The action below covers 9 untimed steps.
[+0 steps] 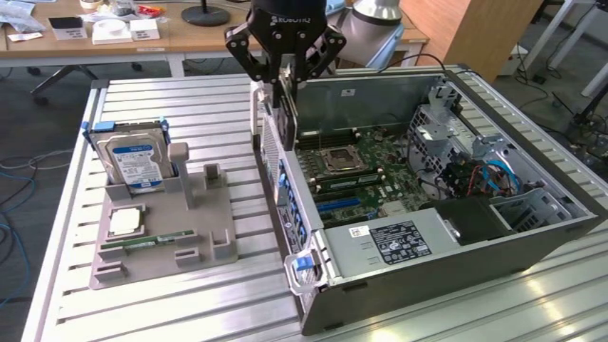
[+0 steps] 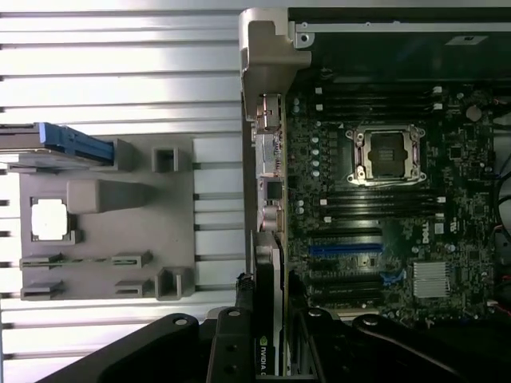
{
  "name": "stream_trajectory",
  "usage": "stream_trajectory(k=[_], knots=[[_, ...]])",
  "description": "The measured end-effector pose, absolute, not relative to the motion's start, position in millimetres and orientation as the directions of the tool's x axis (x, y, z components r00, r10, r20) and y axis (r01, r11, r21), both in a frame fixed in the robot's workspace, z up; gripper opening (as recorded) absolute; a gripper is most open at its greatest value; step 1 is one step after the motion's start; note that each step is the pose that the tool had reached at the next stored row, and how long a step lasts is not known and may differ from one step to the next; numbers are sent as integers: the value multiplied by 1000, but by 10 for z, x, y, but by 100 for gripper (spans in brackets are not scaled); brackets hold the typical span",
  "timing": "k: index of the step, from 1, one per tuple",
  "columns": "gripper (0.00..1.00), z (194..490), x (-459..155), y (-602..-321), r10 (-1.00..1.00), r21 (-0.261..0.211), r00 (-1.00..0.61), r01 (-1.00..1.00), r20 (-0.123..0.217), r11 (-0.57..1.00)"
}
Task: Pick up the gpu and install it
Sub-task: 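Pick up the gpu and move the gpu toward the slot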
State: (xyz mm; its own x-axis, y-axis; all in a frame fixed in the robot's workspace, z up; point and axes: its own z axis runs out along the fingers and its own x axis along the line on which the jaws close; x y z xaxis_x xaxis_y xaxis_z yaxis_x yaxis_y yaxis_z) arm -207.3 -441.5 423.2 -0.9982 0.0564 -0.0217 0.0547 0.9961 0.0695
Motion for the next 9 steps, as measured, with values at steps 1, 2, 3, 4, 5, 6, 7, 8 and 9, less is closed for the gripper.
stream_trajectory(k=[1, 2, 3, 4, 5, 6, 7, 8, 9], knots=[[27, 4232, -2055, -4415, 56, 70, -998, 55, -22, 996], [27, 4232, -2036, -4415, 56, 70, -998, 55, -22, 996], [27, 4232, -2018, -4415, 56, 70, -998, 55, -22, 996], [27, 4232, -1998, -4415, 57, 70, -998, 55, -22, 996], [27, 4232, -1981, -4415, 57, 70, -998, 55, -22, 996], [27, 4232, -1963, -4415, 57, 70, -998, 55, -22, 996], [27, 4232, -1945, -4415, 57, 70, -998, 55, -22, 996], [27, 4232, -1927, -4415, 57, 70, -998, 55, -22, 996], [27, 4232, -1910, -4415, 56, 70, -998, 55, -22, 996]])
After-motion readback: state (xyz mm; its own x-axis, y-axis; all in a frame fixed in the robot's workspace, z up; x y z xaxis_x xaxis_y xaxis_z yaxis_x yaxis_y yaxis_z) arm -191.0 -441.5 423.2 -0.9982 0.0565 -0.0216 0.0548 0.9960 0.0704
